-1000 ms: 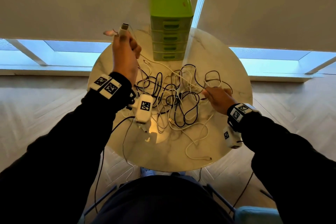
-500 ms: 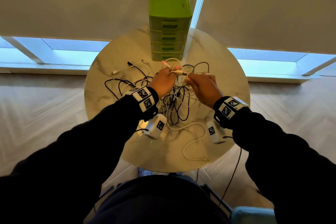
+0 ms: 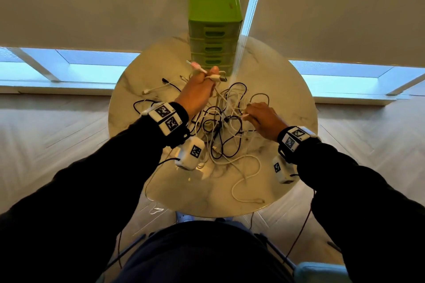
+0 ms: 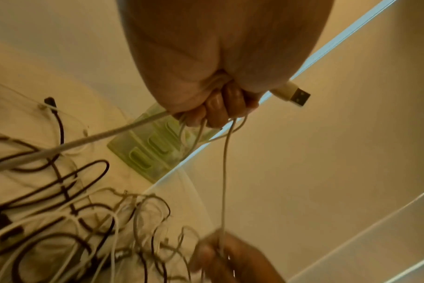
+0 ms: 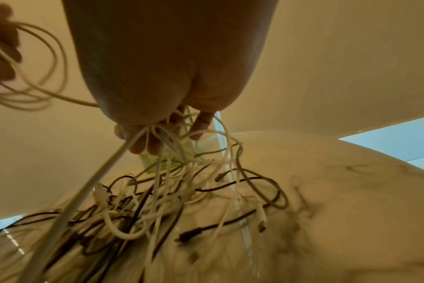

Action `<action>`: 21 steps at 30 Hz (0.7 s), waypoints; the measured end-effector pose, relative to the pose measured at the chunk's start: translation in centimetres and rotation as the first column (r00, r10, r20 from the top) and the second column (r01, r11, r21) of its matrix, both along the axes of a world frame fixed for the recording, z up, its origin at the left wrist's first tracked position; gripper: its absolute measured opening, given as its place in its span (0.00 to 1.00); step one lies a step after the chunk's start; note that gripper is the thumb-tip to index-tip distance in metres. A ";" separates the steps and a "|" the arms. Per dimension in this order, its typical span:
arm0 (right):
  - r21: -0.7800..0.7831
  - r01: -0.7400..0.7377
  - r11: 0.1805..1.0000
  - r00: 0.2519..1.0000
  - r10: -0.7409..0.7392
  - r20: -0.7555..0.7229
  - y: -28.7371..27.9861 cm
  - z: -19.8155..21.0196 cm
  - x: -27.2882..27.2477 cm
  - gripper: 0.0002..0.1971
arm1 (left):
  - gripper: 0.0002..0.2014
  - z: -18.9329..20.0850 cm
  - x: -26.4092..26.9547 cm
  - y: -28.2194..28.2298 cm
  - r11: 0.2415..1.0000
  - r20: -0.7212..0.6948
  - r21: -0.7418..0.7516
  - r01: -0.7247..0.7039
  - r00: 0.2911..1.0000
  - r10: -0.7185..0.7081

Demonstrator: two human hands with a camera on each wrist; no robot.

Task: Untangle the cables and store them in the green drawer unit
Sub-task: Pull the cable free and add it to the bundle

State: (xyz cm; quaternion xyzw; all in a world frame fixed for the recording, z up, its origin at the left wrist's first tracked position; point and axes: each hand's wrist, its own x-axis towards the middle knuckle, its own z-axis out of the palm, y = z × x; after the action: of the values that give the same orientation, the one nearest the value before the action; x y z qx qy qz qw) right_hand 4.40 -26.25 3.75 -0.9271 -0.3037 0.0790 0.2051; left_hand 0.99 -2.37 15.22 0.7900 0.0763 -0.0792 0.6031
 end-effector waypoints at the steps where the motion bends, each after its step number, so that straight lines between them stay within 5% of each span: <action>1: -0.024 0.020 1.000 1.000 -0.020 -0.015 -0.6 -0.2 0.2 0.14 | 0.18 0.6 0.1 0.7 1.000 0.016 -0.019 -0.022 1.000 0.022; 6: -0.010 0.044 0.999 0.999 -0.044 0.008 -3.1 -0.2 0.7 0.23 | 0.14 3.2 0.9 4.3 0.988 0.081 -0.071 -0.135 0.987 0.141; 10: -0.172 0.223 0.960 0.974 -0.211 0.083 -1.3 2.0 0.5 0.11 | 0.17 1.9 0.8 4.2 0.998 0.055 0.063 -0.026 0.998 0.023; 15: 0.158 0.115 0.981 0.993 -0.118 0.007 3.8 8.2 -1.3 0.16 | 0.21 -0.9 0.6 1.1 0.951 0.027 0.285 0.122 0.990 -0.135; 21: 0.263 0.065 0.963 0.962 0.009 -0.271 5.5 8.3 -4.6 0.17 | 0.17 -1.1 0.9 -2.8 0.949 0.048 0.163 0.270 0.958 -0.281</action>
State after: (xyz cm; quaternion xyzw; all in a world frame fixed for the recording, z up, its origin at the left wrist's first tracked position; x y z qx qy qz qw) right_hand -0.16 -20.76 12.02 -0.8753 -0.2674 0.1596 0.3700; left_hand 1.92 -5.20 14.16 0.8396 -0.0504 -0.1285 0.5254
